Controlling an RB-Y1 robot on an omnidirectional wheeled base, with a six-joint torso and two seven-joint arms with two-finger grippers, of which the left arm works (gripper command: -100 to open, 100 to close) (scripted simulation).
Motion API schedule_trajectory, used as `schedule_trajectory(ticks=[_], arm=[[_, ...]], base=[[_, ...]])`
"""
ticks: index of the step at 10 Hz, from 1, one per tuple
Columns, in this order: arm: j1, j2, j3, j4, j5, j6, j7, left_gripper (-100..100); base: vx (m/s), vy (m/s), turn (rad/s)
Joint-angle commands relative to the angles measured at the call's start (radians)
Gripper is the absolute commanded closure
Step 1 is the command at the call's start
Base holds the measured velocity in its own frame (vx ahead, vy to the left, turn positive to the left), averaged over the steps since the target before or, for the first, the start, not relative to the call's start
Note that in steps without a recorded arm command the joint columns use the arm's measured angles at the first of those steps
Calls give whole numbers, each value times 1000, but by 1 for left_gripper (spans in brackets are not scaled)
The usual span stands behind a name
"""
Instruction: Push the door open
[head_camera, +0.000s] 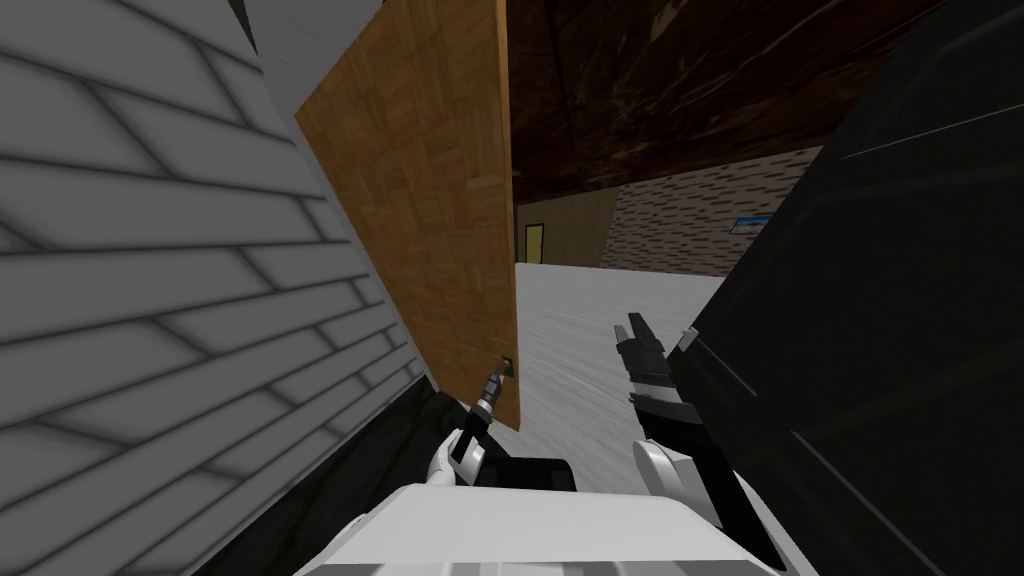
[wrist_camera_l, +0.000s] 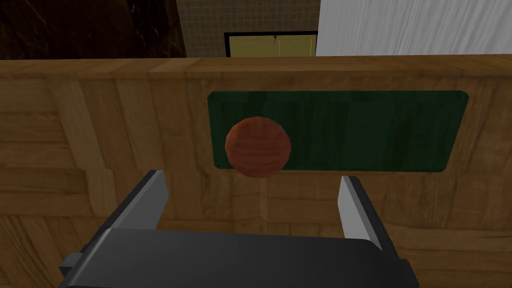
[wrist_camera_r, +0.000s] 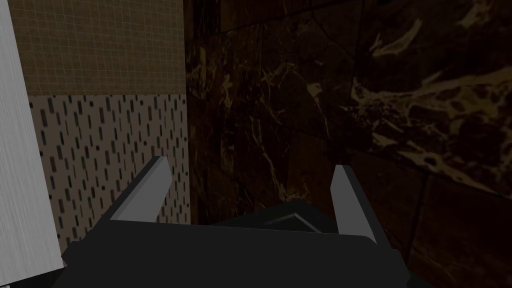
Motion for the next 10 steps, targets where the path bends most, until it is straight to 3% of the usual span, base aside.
schedule_trajectory(ticks=[1,3,4,10], arm=[[0,-5,4,3,1,-4,-4,-100],[-1,-6,4,6,2,-5,-4,-100],[-1,-6,4,6,2,-5,-4,100],[-1,-3,15,10,6,-2,-9,100]], base=[[191,-85,-21],[141,-69,1],[-19,4,-13],[6,-6,2]])
